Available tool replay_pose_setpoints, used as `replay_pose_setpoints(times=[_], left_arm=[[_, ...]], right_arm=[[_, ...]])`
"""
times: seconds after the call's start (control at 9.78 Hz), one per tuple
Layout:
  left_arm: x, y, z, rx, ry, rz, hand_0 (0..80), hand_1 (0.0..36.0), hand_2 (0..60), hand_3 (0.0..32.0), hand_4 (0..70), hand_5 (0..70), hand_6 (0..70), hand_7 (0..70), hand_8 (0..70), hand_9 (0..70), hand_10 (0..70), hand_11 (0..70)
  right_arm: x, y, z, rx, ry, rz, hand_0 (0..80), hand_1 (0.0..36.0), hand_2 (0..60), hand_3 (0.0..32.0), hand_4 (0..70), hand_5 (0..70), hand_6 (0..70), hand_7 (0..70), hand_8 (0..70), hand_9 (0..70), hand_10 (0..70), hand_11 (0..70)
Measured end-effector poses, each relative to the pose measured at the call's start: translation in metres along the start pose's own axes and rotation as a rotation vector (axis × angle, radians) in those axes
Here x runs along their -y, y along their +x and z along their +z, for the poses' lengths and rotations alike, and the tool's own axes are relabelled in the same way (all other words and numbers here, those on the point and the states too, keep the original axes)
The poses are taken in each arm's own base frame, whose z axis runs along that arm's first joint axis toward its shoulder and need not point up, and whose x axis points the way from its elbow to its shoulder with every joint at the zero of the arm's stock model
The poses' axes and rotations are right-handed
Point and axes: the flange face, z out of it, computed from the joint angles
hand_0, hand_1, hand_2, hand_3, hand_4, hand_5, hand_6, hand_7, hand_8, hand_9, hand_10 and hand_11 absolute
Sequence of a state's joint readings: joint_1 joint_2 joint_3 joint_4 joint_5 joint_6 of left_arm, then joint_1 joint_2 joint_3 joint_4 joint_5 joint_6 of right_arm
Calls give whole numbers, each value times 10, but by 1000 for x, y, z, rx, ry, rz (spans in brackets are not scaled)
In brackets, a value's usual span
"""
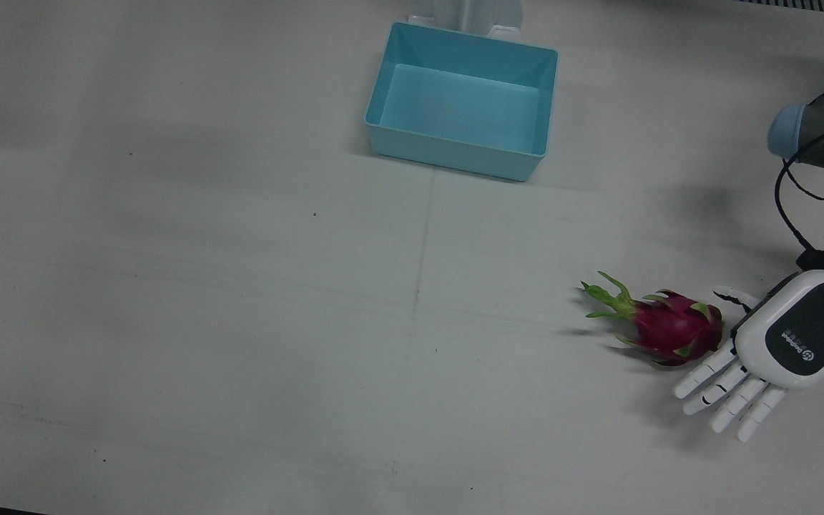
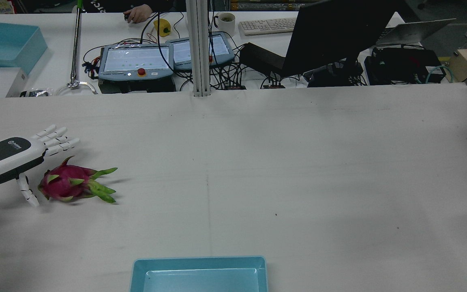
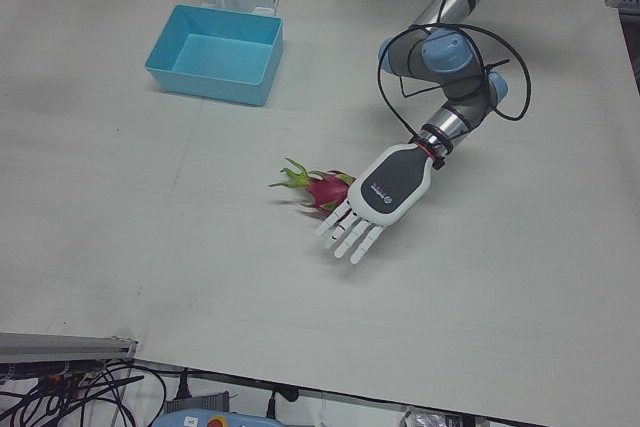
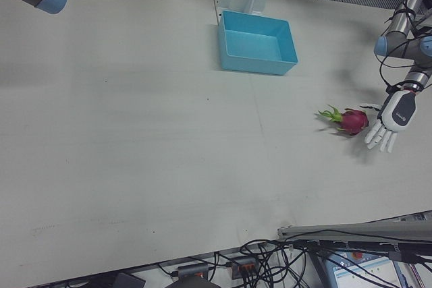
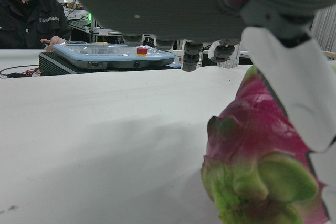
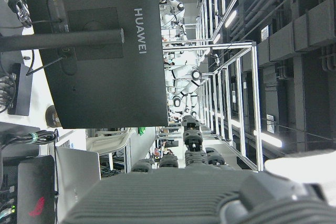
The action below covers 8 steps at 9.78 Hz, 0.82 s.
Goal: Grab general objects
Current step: 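Close the left hand's fingers around the pink dragon fruit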
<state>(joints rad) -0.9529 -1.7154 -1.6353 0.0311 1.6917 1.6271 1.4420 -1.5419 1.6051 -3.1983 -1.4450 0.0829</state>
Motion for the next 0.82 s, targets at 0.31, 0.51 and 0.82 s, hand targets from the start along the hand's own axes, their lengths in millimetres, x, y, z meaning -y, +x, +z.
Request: replay_pose_setpoints(times=[0.31, 0.51, 0.82], left_arm=[[-36, -4, 12, 10, -21, -14, 503, 192, 149, 0, 11, 7, 42, 260, 30, 38, 0, 0], [-48, -4, 15, 12, -29, -16, 500, 181, 206, 0, 222, 151, 119, 385, 77, 71, 0, 0], [-50, -3, 16, 14, -17, -13, 514, 169, 206, 0, 414, 506, 184, 496, 141, 200, 35, 58]], right_arm=[[0, 0, 0, 0, 0, 0, 0, 0, 0, 0, 0, 0, 0, 0, 0, 0, 0, 0], [0, 0, 0, 0, 0, 0, 0, 0, 0, 0, 0, 0, 0, 0, 0, 0, 0, 0], [0, 0, 0, 0, 0, 0, 0, 0, 0, 0, 0, 0, 0, 0, 0, 0, 0, 0]])
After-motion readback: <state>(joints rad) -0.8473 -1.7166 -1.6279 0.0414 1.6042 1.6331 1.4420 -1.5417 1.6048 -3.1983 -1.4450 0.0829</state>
